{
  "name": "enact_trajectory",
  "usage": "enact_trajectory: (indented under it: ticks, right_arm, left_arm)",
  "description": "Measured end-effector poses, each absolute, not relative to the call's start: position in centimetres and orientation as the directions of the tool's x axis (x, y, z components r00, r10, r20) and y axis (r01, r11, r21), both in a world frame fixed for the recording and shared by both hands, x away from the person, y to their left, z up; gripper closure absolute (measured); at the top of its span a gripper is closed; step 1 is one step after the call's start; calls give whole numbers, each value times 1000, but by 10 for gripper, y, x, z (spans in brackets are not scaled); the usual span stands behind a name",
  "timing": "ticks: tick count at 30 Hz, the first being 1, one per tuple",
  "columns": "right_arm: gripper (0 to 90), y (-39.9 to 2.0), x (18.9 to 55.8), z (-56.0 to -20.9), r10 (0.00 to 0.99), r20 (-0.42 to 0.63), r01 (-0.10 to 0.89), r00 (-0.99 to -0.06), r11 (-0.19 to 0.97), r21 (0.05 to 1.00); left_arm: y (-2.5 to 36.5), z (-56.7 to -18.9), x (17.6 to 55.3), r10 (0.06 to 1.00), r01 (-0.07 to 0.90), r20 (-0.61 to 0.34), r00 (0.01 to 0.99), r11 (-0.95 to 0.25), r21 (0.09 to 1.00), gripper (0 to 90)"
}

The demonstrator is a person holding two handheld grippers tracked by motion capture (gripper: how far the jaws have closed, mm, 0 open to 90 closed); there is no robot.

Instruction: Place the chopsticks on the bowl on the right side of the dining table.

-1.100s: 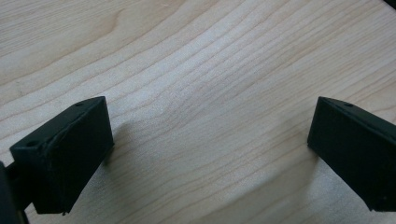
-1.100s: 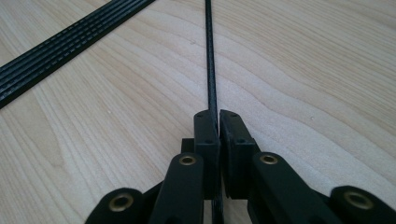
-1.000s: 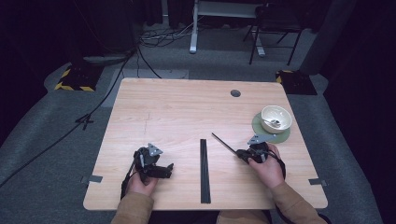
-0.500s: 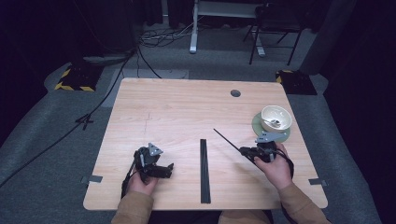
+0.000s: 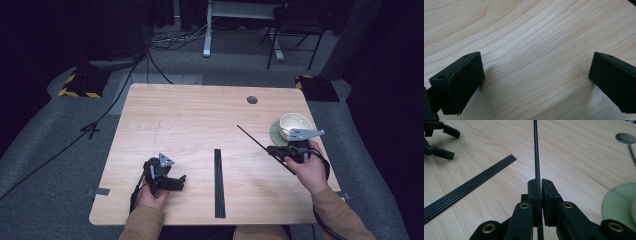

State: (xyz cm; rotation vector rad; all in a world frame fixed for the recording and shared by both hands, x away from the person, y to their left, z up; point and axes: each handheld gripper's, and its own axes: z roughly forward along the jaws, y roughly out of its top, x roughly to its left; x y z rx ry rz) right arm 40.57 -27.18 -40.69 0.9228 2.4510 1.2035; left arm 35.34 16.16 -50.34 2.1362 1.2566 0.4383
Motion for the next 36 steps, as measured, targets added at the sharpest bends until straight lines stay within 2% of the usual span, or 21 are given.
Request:
enact_trajectory:
  ticks: [17, 36]
  right_arm:
    - [861, -310, 432, -372, 700, 30, 447, -714, 423, 789]
    - [861, -348, 476, -375, 771, 24, 512, -637, 399, 761]
  left_arm:
    - [161, -504, 353, 869, 667, -30, 494, -357, 654, 4]
    - [161, -504, 353, 869, 666, -27, 493, -357, 655, 4]
